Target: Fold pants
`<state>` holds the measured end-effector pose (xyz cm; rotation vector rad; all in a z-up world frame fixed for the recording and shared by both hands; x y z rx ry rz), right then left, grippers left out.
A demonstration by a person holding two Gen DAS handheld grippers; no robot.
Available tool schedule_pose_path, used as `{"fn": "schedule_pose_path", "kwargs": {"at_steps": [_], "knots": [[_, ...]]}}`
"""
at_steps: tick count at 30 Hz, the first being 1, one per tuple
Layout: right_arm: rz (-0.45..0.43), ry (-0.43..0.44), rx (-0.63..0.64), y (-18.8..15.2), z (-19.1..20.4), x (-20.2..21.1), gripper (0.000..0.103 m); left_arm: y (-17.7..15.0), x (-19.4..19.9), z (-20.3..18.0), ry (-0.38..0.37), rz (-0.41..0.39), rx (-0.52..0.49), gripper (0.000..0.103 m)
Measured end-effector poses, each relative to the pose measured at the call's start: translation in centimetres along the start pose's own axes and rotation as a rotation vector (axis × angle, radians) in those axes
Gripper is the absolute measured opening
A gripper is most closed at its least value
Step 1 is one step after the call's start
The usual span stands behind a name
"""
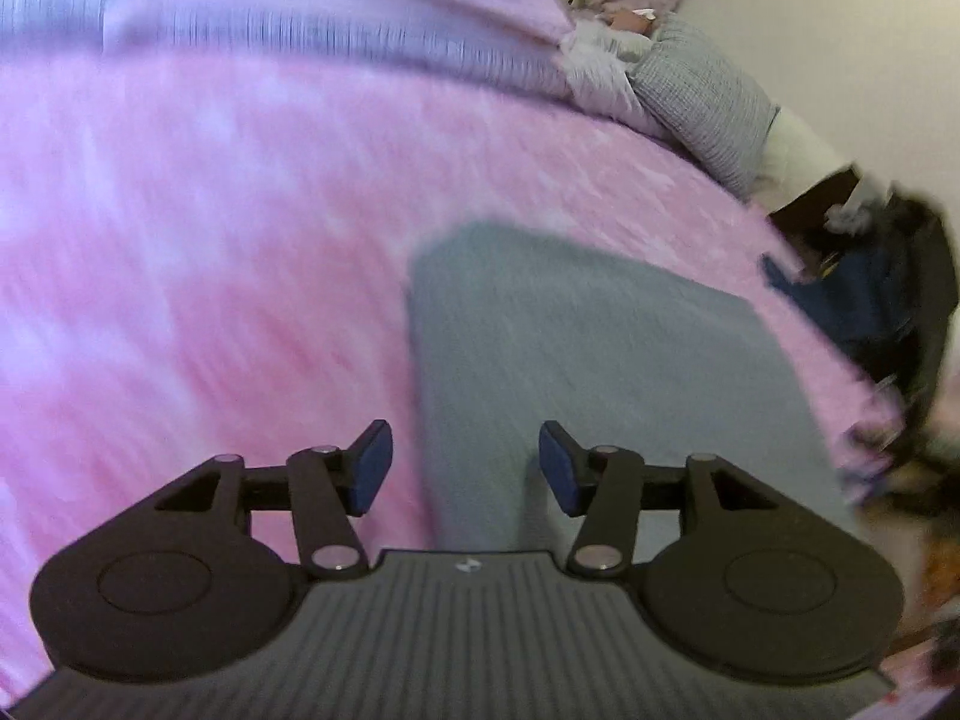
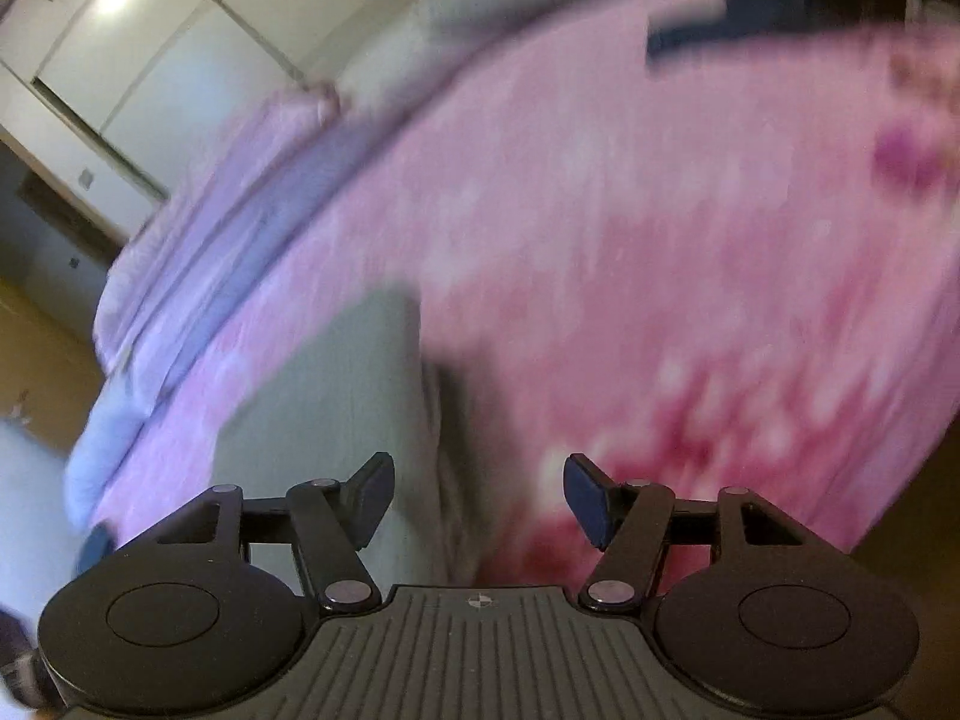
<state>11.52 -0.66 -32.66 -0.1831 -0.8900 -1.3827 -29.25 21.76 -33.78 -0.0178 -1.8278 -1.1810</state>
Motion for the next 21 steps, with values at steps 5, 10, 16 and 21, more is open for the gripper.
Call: {"fn": "schedule_pose_path", "kwargs": {"at_steps": [5, 10, 16, 21], "knots": [[-0.148, 0.06, 0.312, -0.7, 6.0, -0.2, 0.045, 4.8, -1.5, -2.1, 0.051, -0.089, -0.135, 0.045], [-0.195, -0.055, 0.623, -4.6, 10.8, -6.4, 0.043, 7.7, -7.0, -5.8, 0.093, -0.118, -0.208, 0.045], [-0.145, -0.16, 0.656, -5.6, 7.3, -13.6, 0.042, 5.8, -13.4, -6.9, 0.171, -0.039, -0.25, 0.046], [-0.004, -0.07, 0.39, -2.0, 4.3, -15.4, 0.054, 5.8, -13.4, -6.9, 0.174, -0.032, -0.275, 0.047]]}}
Point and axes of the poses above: each gripper's, at about its wrist camera, not at the fingertips, and x roughly against the way its jaws point, z to its left, y to its top, the point moved 3 cm from there along -x, roughly the way its jaws point, and after that the axes turned 15 degrees about -x, right-handed, at the moved point
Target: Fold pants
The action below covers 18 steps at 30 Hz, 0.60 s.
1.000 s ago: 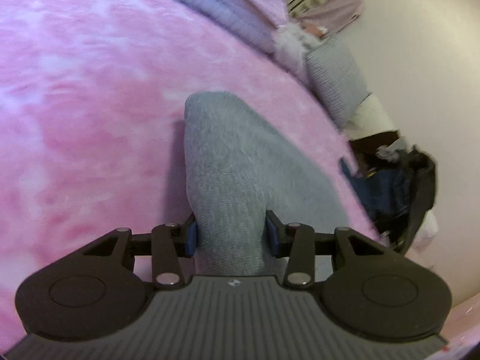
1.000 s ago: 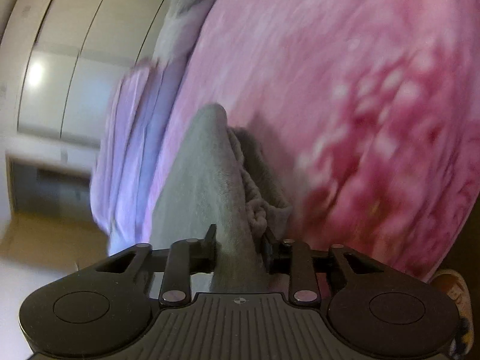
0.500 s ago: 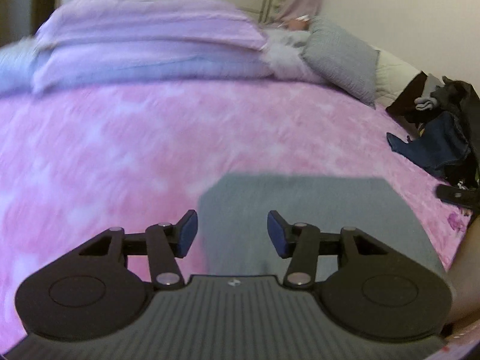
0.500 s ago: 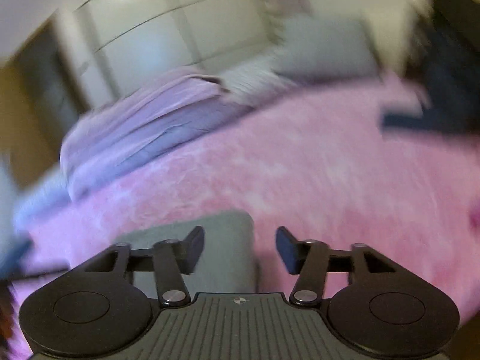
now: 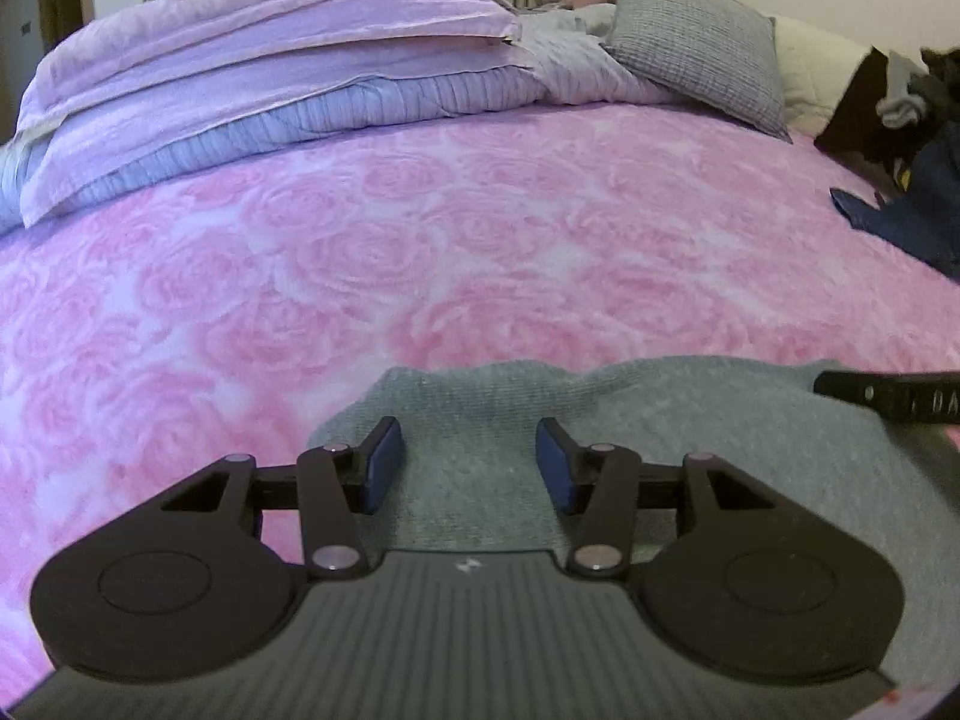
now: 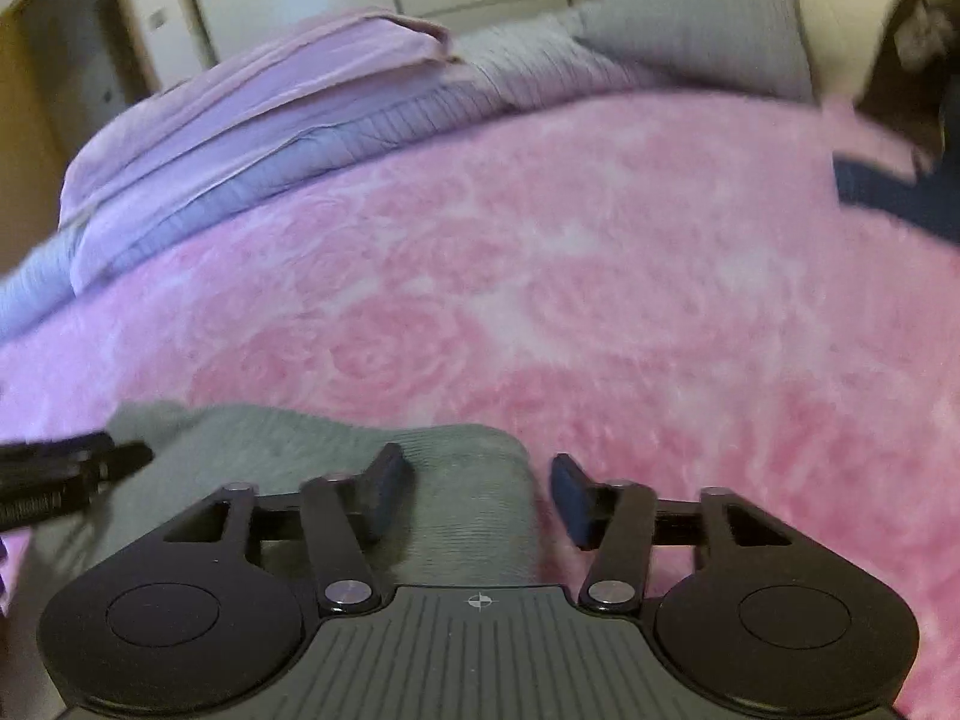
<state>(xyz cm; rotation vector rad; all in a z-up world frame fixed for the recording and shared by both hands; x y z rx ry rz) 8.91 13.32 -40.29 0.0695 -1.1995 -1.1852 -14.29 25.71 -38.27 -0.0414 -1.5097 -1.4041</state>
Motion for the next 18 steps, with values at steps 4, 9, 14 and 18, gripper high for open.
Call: {"fn": "schedule_pose_path", "kwargs": {"at_steps": [4, 9, 14, 18], "knots": [[-0.016, 0.004, -0.074, 1.2, -0.7, 3.0, 0.051, -0.2, 3.6, 0.3, 0.026, -0.007, -0.046, 0.042], [-0.132, -0.018, 0.097, -1.6, 2.8, 11.4, 0.04, -2.6, 9.6, 0.3, -0.014, -0.007, -0.031, 0.041], [-0.082, -0.001, 0.204, -7.7, 4.6, 15.2, 0.024, -5.6, 13.4, -2.0, -0.079, 0.028, -0.013, 0.041], [-0.009, -0.07, 0.251, -12.0, 4.7, 13.9, 0.023, -7.5, 14.0, -3.7, -0.079, 0.052, -0.034, 0.042]]}}
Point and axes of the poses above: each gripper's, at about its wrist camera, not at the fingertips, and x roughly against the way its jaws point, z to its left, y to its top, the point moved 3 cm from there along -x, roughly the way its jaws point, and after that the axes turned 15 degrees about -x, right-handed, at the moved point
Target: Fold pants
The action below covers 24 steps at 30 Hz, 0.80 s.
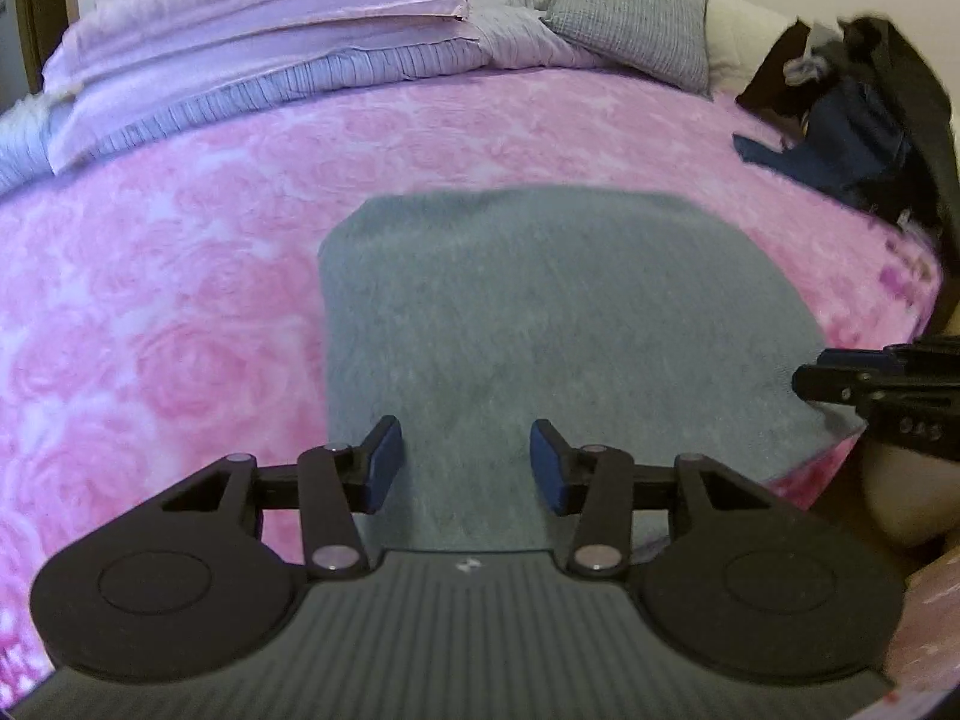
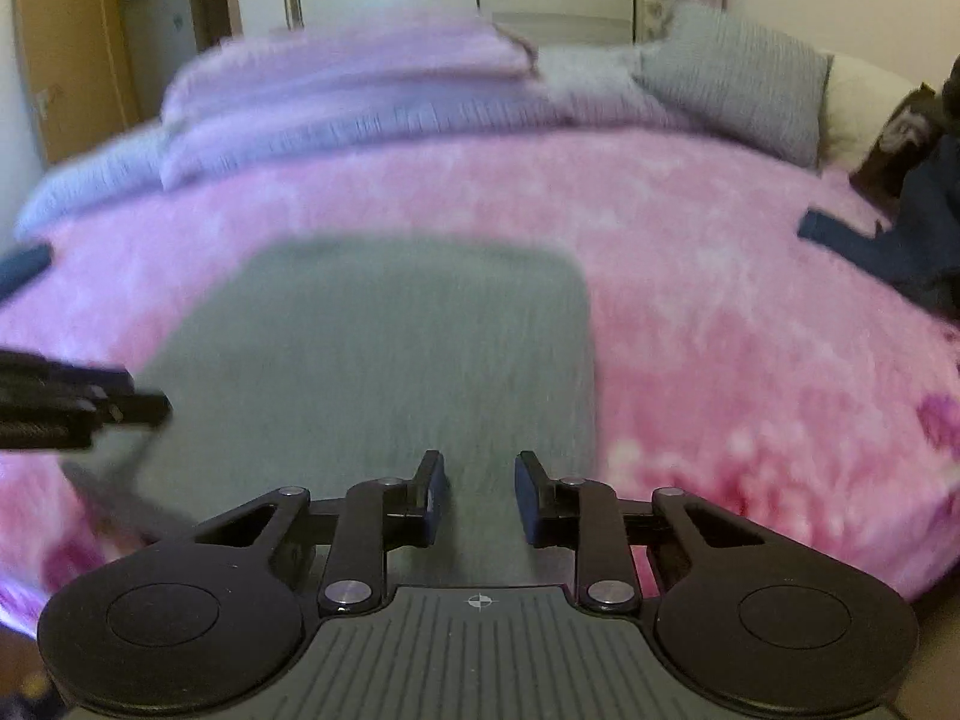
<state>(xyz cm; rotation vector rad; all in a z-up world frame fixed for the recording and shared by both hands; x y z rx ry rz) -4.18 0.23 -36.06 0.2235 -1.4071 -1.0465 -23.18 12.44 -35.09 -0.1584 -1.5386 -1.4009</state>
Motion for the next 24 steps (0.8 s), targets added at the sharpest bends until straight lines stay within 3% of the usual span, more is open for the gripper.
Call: {"fn": "schedule_pose_path", "kwargs": {"at_steps": [2, 7, 11, 24], "knots": [[0.01, -0.035, 0.039, -1.0, 0.4, -0.9, 0.023, 0.0, -0.1, -0.5, 0.021, 0.005, -0.024, 0.042], [0.037, -0.078, -0.023, -0.3, 0.9, -0.8, 0.03, 0.3, 0.8, -0.6, 0.019, 0.06, 0.009, 0.042], [0.028, -0.067, -0.054, -1.0, 1.7, 1.4, 0.057, -0.5, 2.9, -0.9, 0.021, 0.065, 0.01, 0.046], [0.009, -0.051, -0.078, -5.2, 4.5, 8.3, 0.064, -2.6, 10.3, -1.8, 0.051, -0.002, 0.021, 0.052]]}}
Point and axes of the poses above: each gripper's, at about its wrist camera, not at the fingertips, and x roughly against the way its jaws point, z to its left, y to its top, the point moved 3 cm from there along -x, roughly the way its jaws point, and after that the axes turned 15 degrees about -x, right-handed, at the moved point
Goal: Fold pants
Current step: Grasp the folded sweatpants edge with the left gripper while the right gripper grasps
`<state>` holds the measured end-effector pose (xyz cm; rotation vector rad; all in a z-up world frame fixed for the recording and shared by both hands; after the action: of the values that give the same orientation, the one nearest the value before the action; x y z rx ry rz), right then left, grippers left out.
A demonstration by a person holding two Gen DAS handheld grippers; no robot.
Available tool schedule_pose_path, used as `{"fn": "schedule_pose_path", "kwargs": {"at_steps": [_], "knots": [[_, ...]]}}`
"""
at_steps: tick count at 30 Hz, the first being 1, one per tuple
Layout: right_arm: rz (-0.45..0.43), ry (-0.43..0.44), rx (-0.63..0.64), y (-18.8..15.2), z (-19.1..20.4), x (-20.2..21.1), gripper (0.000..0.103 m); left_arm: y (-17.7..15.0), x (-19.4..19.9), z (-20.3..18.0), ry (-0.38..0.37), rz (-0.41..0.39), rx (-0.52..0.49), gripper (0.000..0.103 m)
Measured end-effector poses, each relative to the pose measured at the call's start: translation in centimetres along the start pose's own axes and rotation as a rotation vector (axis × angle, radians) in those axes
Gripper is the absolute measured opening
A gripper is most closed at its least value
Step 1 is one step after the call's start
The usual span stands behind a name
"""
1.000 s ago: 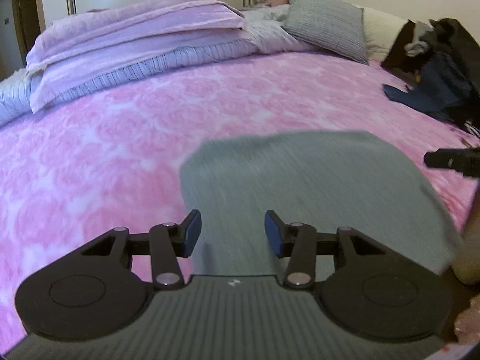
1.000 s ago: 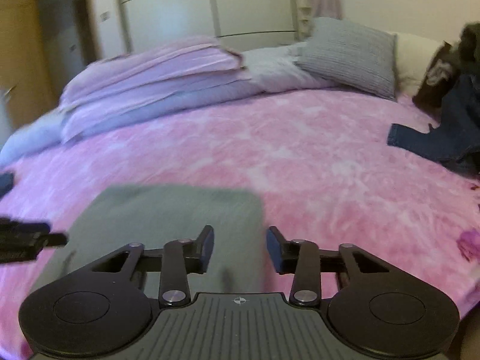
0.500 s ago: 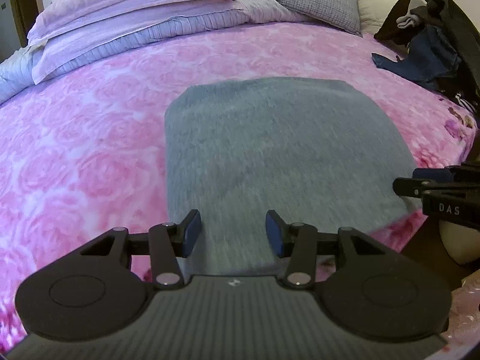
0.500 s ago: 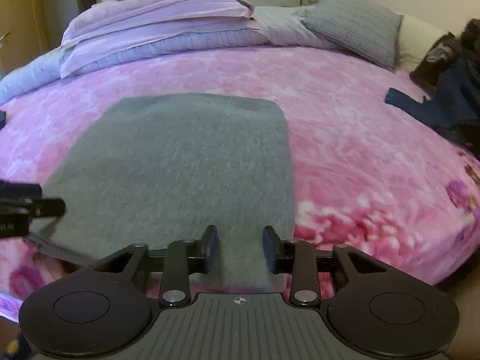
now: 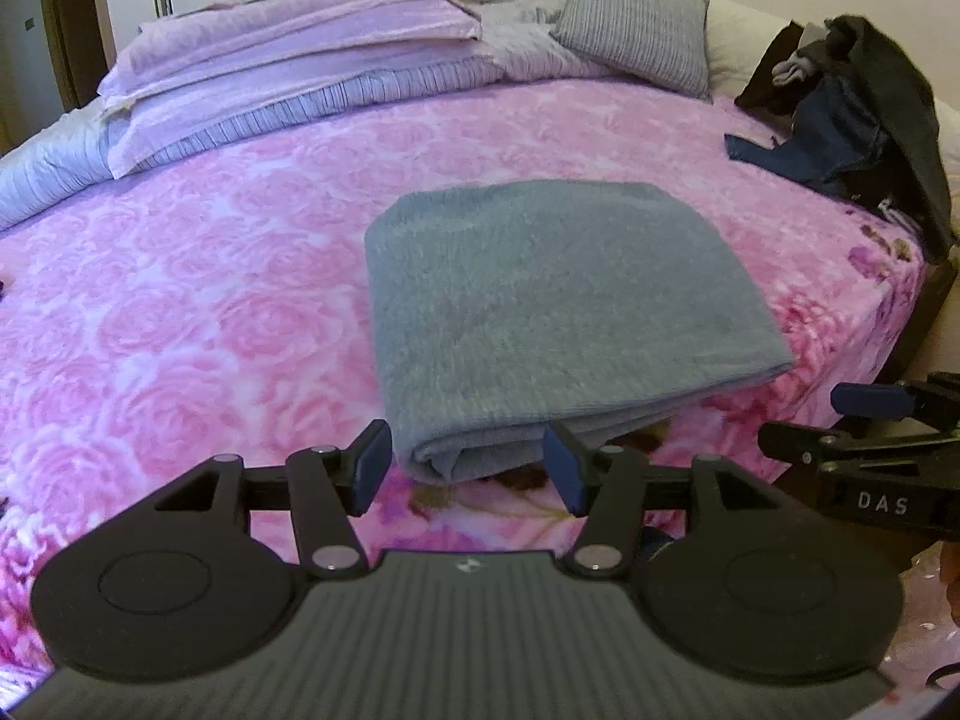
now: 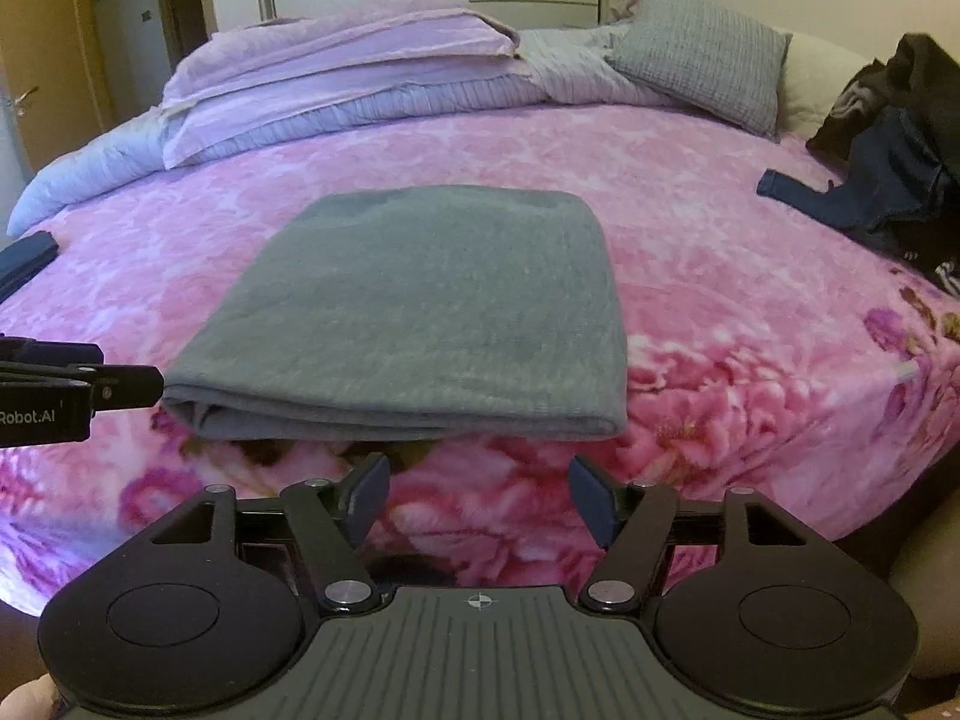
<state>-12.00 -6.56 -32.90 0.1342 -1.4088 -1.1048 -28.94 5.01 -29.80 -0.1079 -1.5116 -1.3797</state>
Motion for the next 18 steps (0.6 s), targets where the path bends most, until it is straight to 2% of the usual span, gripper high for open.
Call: {"fn": "schedule_pose_path", "kwargs": {"at_steps": [7, 10, 15, 18], "knots": [[-0.047, 0.013, 0.004, -0.7, 0.3, 2.8, 0.064, -0.9, 2.7, 0.1, -0.006, -0.047, 0.009, 0.058], [-0.052, 0.029, -0.022, -0.4, -0.5, 3.0, 0.064, -0.8, 2.6, 1.1, -0.02, -0.062, 0.035, 0.068], [-0.045, 0.102, -0.15, 2.3, -4.3, 1.6, 0.065, -0.6, 0.0, 5.6, -0.119, -0.063, 0.181, 0.071], [-0.038, 0.186, -0.283, 5.2, -7.8, -0.8, 0.072, -0.4, -3.0, 8.7, -0.168, -0.038, 0.287, 0.077]]}}
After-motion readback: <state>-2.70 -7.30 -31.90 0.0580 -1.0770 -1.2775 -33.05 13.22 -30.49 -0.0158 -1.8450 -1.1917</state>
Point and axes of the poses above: each gripper's, at about its wrist camera, not at the fingertips, and x roughly against the way its jaws point, z to its left, y to its top, the point moved 3 cm from there along -x, roughly the way its jaws point, and after that the axes turned 15 degrees about -x, right-handed, at the moved point
